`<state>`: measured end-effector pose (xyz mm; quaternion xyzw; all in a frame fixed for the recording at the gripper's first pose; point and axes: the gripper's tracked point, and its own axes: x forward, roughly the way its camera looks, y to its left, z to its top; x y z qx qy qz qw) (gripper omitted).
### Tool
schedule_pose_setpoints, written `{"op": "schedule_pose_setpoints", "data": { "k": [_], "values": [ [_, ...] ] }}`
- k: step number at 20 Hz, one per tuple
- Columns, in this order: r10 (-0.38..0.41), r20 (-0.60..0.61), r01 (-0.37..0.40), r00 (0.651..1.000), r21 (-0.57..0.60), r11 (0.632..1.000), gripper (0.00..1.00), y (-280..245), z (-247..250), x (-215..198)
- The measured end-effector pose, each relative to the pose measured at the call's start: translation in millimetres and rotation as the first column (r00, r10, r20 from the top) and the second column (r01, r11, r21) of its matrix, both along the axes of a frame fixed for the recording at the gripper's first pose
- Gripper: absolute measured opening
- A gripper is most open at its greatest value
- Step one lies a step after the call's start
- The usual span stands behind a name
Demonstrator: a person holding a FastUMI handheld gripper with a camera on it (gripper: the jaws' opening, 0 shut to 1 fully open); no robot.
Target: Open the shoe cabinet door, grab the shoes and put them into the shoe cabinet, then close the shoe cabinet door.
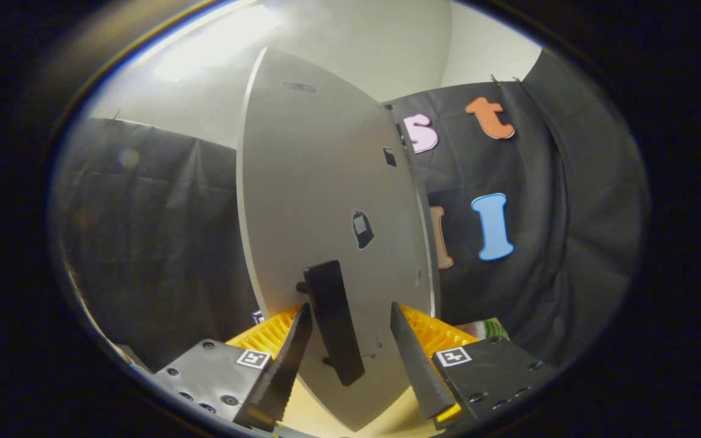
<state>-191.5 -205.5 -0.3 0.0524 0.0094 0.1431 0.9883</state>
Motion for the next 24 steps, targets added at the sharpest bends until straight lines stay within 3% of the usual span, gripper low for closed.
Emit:
{"op": "schedule_pose_setpoints", "data": {
  "k": [7,9,14,19,24],
  "values": [
    [0.055,-0.010,-0.055,0.998,0.011,0.998,0.83,36.9,-4.0,22.5],
    [0.049,-0.011,-0.049,0.999,-0.001,0.999,0.83,44.6,-5.4,27.9],
    [0.044,-0.035,-0.043,0.998,0.010,0.999,0.98,72.5,-11.5,49.3],
    [0.032,-0.028,-0.033,0.999,-0.019,0.999,0.98,100.7,-13.8,69.6],
    [0.030,-0.060,-0.027,0.998,0.037,0.999,0.98,126.3,-21.7,96.7]
  ]
}}
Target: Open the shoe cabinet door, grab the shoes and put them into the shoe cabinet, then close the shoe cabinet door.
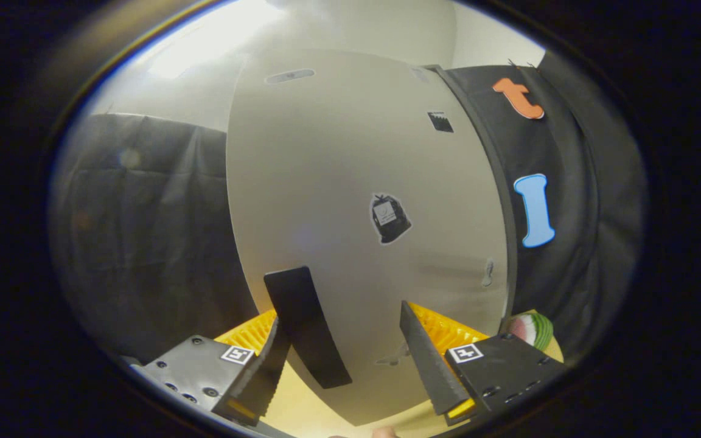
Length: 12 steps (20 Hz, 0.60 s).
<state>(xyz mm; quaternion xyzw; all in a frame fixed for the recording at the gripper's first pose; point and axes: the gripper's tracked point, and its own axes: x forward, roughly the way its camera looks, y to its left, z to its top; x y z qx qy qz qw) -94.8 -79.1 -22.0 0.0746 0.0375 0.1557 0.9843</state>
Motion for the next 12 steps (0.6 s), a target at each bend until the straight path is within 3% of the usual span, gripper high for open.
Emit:
{"op": "schedule_pose_setpoints", "data": {
  "k": [12],
  "values": [
    [-0.096,0.037,0.099,0.995,-0.081,0.992,0.98,40.1,2.7,45.5]
  ]
}}
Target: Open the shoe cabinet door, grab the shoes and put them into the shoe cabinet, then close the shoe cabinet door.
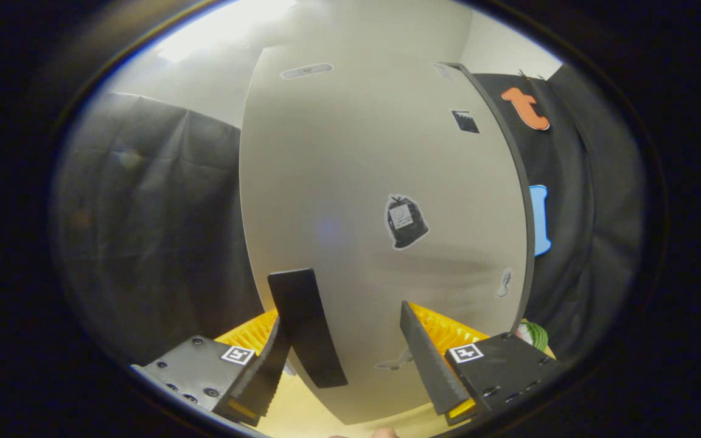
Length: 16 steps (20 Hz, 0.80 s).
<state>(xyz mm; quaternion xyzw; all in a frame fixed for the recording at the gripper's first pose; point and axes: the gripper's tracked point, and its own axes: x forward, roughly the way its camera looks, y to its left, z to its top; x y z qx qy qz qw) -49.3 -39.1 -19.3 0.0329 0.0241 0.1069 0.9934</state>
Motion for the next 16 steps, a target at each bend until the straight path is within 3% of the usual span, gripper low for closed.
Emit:
{"op": "schedule_pose_setpoints", "data": {
  "k": [16],
  "values": [
    [-0.109,0.045,0.110,0.993,-0.022,0.994,0.99,54.5,-7.2,65.4]
  ]
}}
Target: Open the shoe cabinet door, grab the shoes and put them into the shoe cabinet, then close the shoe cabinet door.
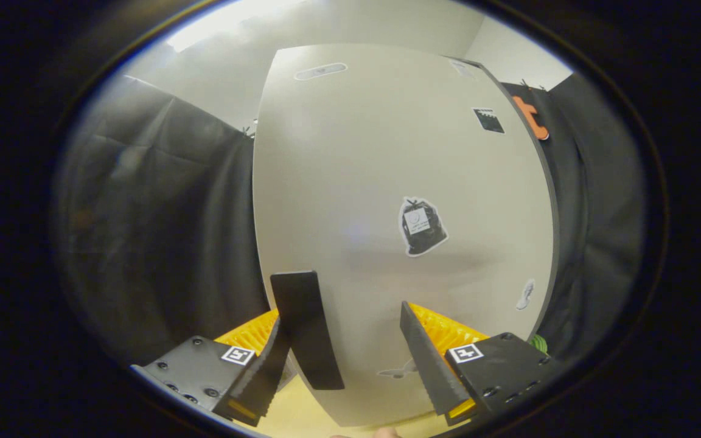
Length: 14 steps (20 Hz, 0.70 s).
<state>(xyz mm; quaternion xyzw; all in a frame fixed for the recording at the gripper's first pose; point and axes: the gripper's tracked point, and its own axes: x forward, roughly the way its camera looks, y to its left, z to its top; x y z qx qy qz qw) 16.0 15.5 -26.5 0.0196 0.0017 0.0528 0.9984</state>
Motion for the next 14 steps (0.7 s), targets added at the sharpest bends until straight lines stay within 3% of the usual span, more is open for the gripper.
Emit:
{"op": "schedule_pose_setpoints", "data": {
  "k": [14],
  "values": [
    [-0.082,0.014,0.082,0.997,-0.006,0.997,0.99,13.9,0.0,33.7]
  ]
}}
